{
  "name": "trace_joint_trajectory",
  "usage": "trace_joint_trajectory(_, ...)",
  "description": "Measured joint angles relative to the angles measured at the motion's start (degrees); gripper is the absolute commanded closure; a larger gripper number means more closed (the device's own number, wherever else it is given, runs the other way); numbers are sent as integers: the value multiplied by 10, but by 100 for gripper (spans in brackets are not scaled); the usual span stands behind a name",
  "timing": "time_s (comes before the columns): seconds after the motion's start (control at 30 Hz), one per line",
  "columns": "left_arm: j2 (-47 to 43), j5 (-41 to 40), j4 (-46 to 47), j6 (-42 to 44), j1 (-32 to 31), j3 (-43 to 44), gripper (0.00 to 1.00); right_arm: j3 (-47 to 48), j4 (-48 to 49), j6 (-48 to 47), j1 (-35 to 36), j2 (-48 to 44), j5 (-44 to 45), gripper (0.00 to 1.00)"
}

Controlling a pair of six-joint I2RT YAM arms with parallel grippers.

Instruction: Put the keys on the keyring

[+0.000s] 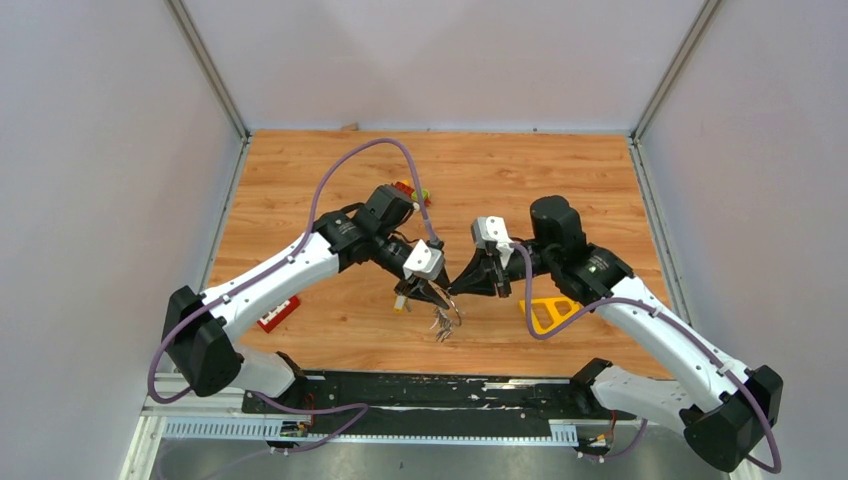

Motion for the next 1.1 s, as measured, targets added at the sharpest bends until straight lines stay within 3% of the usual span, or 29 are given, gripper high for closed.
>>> trace_joint_trajectory(0.1,-1,-15,11,-1,9,0,48,0,6,28,0,-2,36,100)
trace_joint_trajectory(0.43,-32,-63,133,-55,30,-21,52,0,37,103,-5,-8,127,100)
trace_joint_trajectory(0.8,-31,-71,158,-71,30,-30,45,0,41,122,-15,-8,158,100)
trace_joint_trajectory(1.1,-56,-118,292,-223,30,-103,57,0,43,133,-22,-8,179,100)
